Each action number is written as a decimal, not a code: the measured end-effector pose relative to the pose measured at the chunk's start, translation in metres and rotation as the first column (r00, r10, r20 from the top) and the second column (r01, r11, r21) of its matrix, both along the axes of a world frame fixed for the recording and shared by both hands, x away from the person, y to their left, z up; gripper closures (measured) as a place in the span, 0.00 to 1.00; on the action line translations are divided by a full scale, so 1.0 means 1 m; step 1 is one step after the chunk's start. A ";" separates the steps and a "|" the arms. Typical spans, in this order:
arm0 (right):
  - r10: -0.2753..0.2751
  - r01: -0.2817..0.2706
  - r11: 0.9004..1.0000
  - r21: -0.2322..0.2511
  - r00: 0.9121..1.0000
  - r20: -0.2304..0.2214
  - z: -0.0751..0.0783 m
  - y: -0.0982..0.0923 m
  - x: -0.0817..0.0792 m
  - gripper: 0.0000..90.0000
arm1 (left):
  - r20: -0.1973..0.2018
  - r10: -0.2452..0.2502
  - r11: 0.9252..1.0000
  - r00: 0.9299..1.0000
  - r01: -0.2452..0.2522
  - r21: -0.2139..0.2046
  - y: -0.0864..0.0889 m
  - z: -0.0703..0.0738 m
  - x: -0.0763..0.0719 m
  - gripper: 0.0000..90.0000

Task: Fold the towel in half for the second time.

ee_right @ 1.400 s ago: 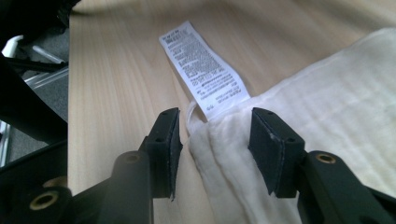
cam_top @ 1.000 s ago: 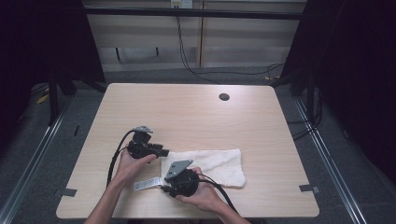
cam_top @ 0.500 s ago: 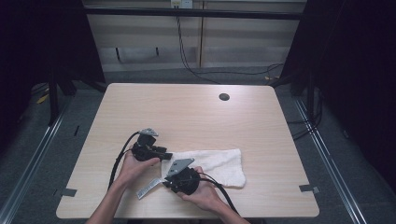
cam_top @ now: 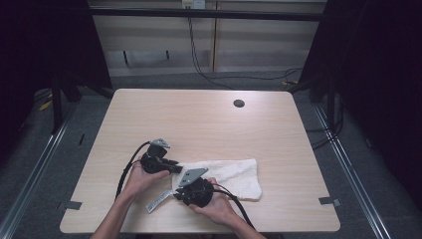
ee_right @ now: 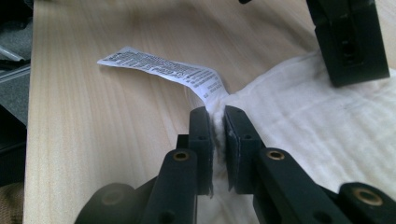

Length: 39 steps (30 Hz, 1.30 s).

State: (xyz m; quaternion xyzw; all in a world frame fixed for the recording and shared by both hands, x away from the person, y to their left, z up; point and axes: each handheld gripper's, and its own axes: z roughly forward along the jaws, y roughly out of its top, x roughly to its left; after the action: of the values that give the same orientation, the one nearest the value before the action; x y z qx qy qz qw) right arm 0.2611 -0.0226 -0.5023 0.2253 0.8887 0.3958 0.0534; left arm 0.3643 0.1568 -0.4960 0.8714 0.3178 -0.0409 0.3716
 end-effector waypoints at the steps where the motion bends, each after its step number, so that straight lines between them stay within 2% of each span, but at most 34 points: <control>1: -0.002 0.002 1.000 -0.001 1.000 0.000 0.000 0.000 0.000 0.91 | 0.002 -0.001 1.000 1.000 0.001 0.004 0.000 0.000 0.000 0.79; 6: -0.006 0.006 1.000 0.004 1.000 -0.010 0.000 -0.001 0.000 0.91 | -0.029 -0.001 0.999 1.000 0.000 -0.034 0.002 -0.004 0.002 0.91; 9: -0.011 0.011 1.000 0.009 1.000 -0.012 0.000 -0.001 0.000 0.91 | -0.035 -0.002 0.999 0.999 0.000 -0.040 0.002 -0.004 0.002 0.93; 12: -0.013 0.014 1.000 0.021 1.000 -0.019 -0.001 -0.001 0.000 0.91 | -0.043 0.003 0.999 0.999 -0.005 -0.047 0.002 -0.004 0.002 0.94; 16: -0.013 0.013 1.000 0.009 1.000 -0.021 0.000 -0.001 0.000 0.91 | -0.052 0.012 0.997 0.999 -0.016 -0.071 0.003 -0.003 0.003 0.94; 19: -0.014 0.015 1.000 0.020 0.999 -0.040 0.001 -0.002 0.001 0.92 | -0.059 0.001 0.995 0.998 -0.007 -0.101 0.005 -0.002 0.003 0.94; 20: -0.016 0.016 1.000 0.015 0.999 -0.045 0.002 -0.002 0.001 0.92 | -0.061 0.013 0.993 0.998 -0.020 -0.116 0.004 -0.002 0.002 0.94; 25: -0.024 0.026 0.999 0.047 0.998 -0.057 0.005 -0.004 0.003 0.92 | -0.071 0.025 0.987 0.997 -0.036 -0.155 0.008 0.001 0.003 0.94; 33: -0.029 0.033 0.997 0.074 0.998 -0.059 0.011 -0.006 0.005 0.92 | -0.084 0.036 0.981 0.996 -0.051 -0.187 0.011 0.004 0.004 0.94; 39: -0.047 0.057 0.991 0.122 0.996 -0.080 0.014 -0.007 0.005 0.92 | -0.079 0.037 0.976 0.996 -0.053 -0.209 0.014 0.009 0.005 0.94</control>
State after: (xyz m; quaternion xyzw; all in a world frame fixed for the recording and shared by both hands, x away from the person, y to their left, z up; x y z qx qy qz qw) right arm 0.2663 -0.0300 -0.4886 0.2661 0.8575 0.4400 0.0154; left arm 0.3689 0.1707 -0.4870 0.8175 0.3449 -0.0984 0.4507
